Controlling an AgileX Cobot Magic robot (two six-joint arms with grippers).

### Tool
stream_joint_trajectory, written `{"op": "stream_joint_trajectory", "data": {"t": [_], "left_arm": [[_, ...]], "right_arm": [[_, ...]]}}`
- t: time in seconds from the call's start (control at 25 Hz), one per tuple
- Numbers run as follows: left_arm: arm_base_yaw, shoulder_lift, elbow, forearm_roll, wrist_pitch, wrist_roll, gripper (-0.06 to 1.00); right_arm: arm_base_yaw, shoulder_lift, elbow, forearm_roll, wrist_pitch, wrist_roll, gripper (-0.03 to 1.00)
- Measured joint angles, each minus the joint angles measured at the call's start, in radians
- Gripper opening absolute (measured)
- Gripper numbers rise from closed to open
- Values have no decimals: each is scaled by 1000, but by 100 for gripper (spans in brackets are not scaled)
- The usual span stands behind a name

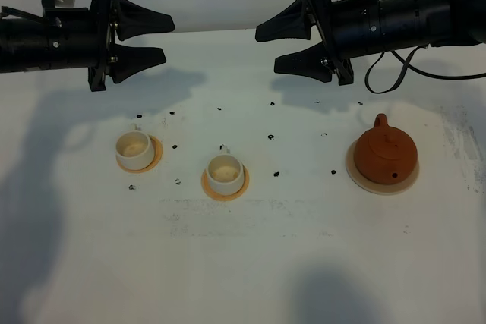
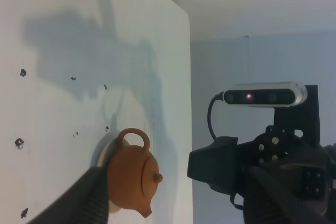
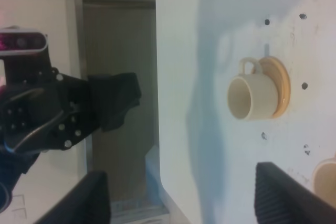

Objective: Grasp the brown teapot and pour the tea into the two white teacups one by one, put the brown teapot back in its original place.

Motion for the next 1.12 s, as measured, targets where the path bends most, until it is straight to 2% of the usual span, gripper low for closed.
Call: {"op": "stream_joint_trajectory", "data": {"t": [0.4, 0.76, 0.88, 1.12], "left_arm": [[0, 0, 0, 0, 0, 24, 55], [0, -12, 0, 3, -10, 217, 50], [0, -62, 0, 45, -52, 272, 50], [0, -190, -7, 240, -147, 274, 50]], "right_arm": [[0, 0, 0, -2, 3, -28, 59], [0, 0, 0, -1, 3, -139, 57], [0, 0, -26, -22, 5, -153, 55], [0, 0, -165, -139, 27, -121, 54]]}}
